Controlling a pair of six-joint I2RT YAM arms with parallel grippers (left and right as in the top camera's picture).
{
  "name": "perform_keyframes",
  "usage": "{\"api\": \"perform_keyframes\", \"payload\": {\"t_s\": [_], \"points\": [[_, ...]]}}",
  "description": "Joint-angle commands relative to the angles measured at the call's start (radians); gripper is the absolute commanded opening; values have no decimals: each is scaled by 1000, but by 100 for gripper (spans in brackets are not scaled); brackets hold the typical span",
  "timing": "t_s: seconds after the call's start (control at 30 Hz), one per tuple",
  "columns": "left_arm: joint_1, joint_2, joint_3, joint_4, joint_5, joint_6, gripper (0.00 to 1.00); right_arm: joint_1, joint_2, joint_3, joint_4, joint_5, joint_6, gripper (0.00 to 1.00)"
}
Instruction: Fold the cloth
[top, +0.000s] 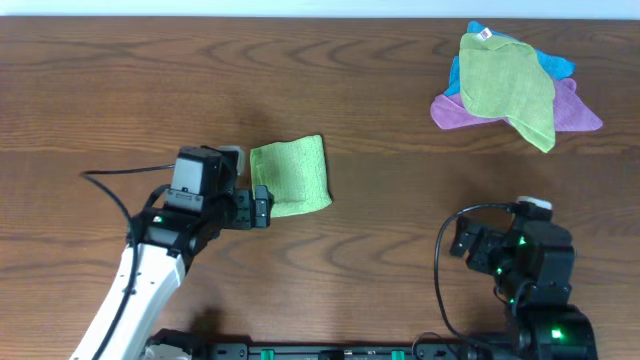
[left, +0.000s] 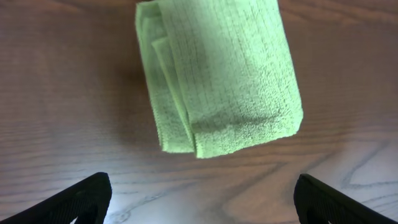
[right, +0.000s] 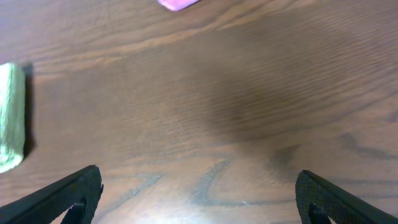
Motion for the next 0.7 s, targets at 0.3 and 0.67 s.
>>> {"api": "perform_keyframes", "payload": {"t_s": [0.3, 0.67], "points": [[-94, 167, 1, 89, -92, -30, 95, 12, -55, -55, -4, -4, -12, 99], [-94, 295, 1, 228, -52, -37, 95, 12, -234, -175, -5, -4, -11, 99]]}}
